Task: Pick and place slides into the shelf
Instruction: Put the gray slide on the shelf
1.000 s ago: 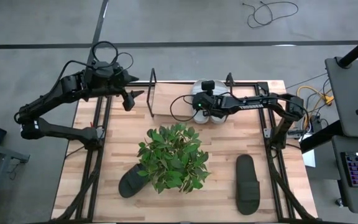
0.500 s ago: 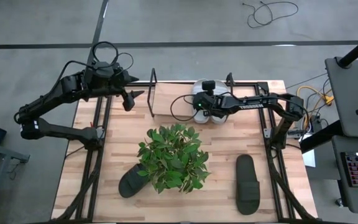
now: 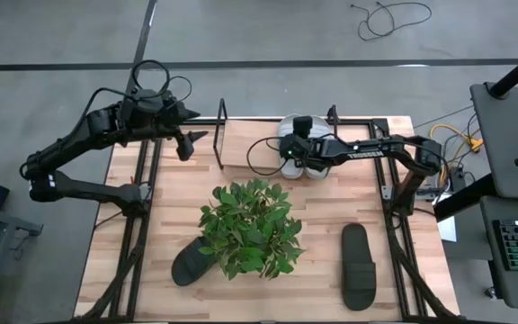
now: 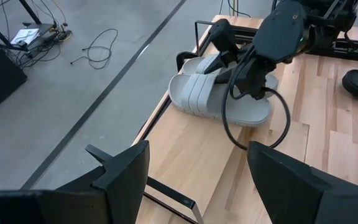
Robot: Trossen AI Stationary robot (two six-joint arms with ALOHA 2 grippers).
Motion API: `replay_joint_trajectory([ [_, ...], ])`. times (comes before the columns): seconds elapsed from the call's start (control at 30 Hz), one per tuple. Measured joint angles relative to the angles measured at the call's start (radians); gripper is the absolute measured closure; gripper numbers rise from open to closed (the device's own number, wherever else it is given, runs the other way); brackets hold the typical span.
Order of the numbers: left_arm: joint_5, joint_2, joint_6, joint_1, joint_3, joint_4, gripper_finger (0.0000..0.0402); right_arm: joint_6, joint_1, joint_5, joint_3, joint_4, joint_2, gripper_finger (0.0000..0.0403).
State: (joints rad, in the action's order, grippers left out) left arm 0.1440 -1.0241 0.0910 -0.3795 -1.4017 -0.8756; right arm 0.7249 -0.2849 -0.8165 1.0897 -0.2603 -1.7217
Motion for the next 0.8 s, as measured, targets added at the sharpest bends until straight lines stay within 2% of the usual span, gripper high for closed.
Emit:
replay_joint_trajectory([
  [0.2, 0.0, 0.001, 0.0, 0.0, 0.001, -0.002, 0.0146, -0.057, 0.038, 0.01, 0.0, -0.016, 0.084, 0.024],
  [0.33, 0.0, 0.002, 0.0, 0.0, 0.001, -0.003, 0.0146, -0.145, 0.062, 0.017, 0.0, -0.083, 0.155, 0.0237],
  [0.47, 0.0, 0.004, 0.0, 0.0, 0.001, -0.003, 0.0146, -0.212, 0.061, 0.073, 0.0, -0.107, 0.189, 0.0237],
  [0.53, 0.0, 0.004, -0.002, 0.0, 0.001, 0.001, 0.0146, -0.233, 0.055, 0.103, 0.0, -0.091, 0.192, 0.024],
  [0.8, 0.0, 0.004, -0.006, 0.0, 0.001, 0.001, 0.0146, -0.246, 0.022, 0.09, 0.0, -0.081, 0.112, 0.0258],
])
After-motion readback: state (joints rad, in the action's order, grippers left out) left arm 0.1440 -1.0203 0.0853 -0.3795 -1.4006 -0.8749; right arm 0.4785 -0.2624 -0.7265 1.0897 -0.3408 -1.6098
